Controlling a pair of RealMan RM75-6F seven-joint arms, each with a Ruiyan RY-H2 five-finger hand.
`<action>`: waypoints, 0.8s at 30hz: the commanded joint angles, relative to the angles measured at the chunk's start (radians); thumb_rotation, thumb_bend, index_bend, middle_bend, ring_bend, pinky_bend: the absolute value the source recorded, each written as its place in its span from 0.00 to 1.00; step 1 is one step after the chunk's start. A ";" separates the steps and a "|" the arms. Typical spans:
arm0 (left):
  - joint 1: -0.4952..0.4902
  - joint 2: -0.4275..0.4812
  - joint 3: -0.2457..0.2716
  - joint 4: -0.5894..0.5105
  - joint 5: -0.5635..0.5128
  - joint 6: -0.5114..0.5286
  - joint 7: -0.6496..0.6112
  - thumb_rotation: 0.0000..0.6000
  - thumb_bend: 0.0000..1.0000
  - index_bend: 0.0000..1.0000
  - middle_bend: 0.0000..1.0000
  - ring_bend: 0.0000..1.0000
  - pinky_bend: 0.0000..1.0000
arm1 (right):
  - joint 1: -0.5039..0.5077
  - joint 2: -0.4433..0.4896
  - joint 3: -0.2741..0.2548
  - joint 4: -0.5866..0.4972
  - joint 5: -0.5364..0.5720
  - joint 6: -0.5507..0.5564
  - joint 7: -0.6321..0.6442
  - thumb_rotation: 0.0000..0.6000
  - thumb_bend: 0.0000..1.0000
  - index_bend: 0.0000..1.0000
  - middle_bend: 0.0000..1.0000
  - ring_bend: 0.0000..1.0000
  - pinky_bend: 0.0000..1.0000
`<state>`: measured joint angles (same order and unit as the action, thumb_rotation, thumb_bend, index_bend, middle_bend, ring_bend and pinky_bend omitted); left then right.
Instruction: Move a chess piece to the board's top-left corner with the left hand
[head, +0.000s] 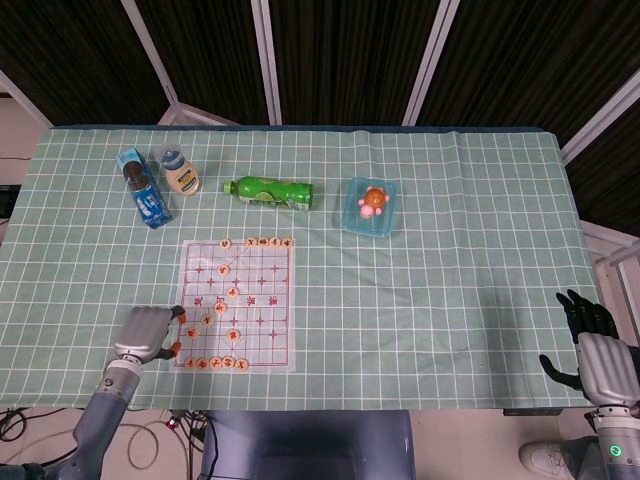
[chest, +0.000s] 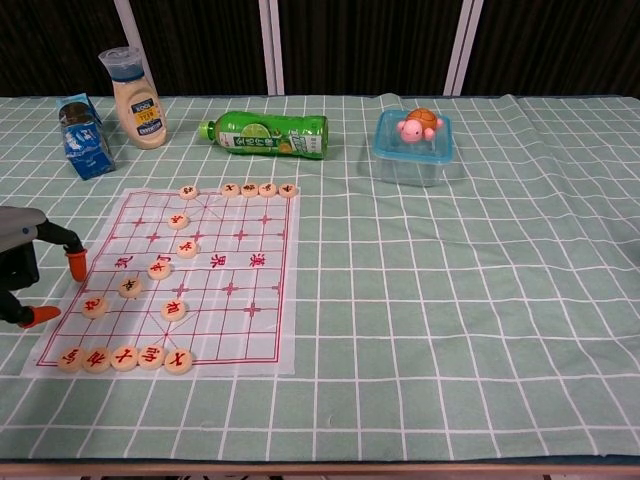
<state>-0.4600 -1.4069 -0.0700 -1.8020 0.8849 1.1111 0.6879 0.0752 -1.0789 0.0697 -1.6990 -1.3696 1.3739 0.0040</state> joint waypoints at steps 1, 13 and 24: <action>-0.007 -0.007 -0.002 0.006 -0.010 -0.001 0.003 1.00 0.30 0.42 1.00 0.98 1.00 | 0.000 0.000 0.000 0.000 0.001 -0.001 0.001 1.00 0.32 0.00 0.00 0.00 0.00; -0.044 -0.033 0.002 0.026 -0.057 -0.016 0.021 1.00 0.31 0.42 1.00 0.98 1.00 | 0.000 0.001 -0.001 0.000 -0.001 -0.001 0.005 1.00 0.32 0.00 0.00 0.00 0.00; -0.064 -0.055 0.015 0.041 -0.057 0.004 0.032 1.00 0.31 0.46 1.00 0.98 1.00 | 0.000 0.001 -0.001 0.000 -0.002 0.000 0.005 1.00 0.32 0.00 0.00 0.00 0.00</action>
<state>-0.5233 -1.4597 -0.0563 -1.7625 0.8270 1.1129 0.7195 0.0752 -1.0777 0.0685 -1.6994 -1.3722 1.3736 0.0089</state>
